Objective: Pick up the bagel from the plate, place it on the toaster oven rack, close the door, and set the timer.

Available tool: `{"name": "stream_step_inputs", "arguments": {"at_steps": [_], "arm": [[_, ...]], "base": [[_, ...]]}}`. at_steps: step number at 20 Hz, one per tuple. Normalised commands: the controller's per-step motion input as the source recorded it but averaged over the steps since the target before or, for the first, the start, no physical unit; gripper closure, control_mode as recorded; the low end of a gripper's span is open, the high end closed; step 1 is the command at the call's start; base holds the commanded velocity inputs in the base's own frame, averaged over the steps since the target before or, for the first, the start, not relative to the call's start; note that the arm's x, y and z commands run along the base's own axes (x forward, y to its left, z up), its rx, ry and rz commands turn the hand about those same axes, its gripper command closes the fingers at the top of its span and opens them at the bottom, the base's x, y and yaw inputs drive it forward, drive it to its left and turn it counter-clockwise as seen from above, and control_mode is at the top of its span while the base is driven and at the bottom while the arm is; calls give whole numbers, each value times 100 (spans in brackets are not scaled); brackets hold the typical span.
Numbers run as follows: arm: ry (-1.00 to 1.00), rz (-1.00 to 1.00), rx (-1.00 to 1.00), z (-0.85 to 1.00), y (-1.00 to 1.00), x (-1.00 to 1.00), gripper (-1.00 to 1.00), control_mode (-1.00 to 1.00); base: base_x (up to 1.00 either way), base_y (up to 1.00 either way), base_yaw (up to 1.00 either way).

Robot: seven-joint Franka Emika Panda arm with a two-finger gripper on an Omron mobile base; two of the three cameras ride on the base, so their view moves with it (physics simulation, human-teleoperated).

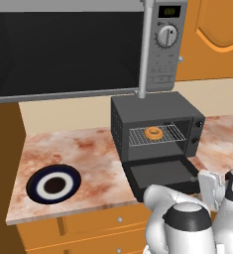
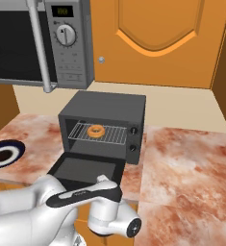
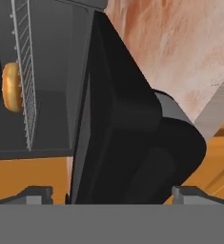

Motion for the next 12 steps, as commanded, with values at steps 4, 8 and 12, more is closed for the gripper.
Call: {"name": "stream_step_inputs", "arguments": {"at_steps": [4, 8, 12], "arm": [[-9, -2, 2, 9, 4, 5, -100, -100], [-13, -3, 1, 43, 12, 2, -100, -100], [-11, -4, 0, 61, 15, 9, -100, -100]], "base": [[0, 0, 0], [0, 0, 0], [0, 0, 0]]}}
